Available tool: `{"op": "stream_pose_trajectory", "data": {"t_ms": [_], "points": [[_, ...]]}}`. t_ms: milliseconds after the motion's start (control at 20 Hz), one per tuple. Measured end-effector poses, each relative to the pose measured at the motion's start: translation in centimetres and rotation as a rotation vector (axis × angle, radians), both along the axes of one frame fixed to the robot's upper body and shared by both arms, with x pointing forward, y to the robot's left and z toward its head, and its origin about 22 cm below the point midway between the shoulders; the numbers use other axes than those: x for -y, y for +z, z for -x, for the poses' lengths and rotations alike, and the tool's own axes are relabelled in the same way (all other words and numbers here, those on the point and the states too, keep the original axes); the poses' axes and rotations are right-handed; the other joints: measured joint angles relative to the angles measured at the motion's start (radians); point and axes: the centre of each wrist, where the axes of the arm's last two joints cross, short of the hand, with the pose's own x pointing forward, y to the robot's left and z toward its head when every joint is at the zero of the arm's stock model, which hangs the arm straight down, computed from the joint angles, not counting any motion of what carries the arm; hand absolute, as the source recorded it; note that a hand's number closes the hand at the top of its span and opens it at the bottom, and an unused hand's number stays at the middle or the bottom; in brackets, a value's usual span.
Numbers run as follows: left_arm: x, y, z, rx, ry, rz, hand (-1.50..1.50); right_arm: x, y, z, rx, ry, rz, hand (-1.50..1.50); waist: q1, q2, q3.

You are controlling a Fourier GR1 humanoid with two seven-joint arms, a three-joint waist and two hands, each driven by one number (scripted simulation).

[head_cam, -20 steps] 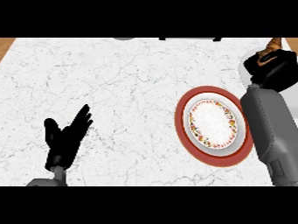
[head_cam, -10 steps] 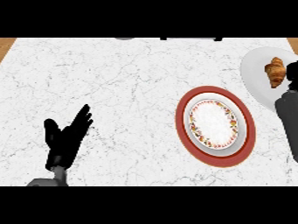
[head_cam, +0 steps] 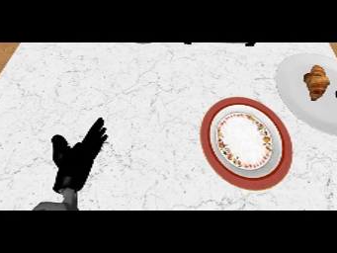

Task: Pick the croissant from the plate and place it in the plate

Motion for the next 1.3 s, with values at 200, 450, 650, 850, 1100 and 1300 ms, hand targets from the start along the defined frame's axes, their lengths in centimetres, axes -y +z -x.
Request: {"op": "stream_pose_trajectory", "data": {"t_ms": [200, 450, 650, 850, 1100, 1300], "points": [[0.5, 0.0, -0.2, 0.001, -0.002, 0.001, 0.0, 1.0, -0.1, 0.6, -0.002, 0.078, -0.065, -1.5, 0.002, 0.003, 0.002], [-0.1, 0.2, -0.5, 0.001, 0.002, 0.005, 0.0, 1.7, 0.4, 0.9, 0.139, 0.152, -0.066, -1.5, 0.001, 0.004, 0.004], [-0.3, -0.2, 0.0, -0.006, 0.004, 0.006, 0.0, 2.3, 1.0, 1.2, 0.298, 0.155, -0.052, -1.5, -0.002, 0.001, 0.003], [-0.7, -0.5, 0.3, -0.013, 0.015, -0.001, 0.0, 3.8, 0.5, 2.6, 0.412, 0.143, -0.081, -1.5, -0.01, -0.004, 0.001], [-0.9, -0.8, 0.6, -0.017, 0.037, -0.003, 0.0, 4.5, -2.3, 4.8, 0.504, 0.225, -0.155, -1.5, -0.029, -0.015, -0.002], [-0.9, -0.7, 0.7, -0.026, 0.044, -0.001, 0.0, 4.8, -4.0, 6.4, 0.525, 0.319, -0.208, -1.5, -0.039, -0.02, -0.005]]}}
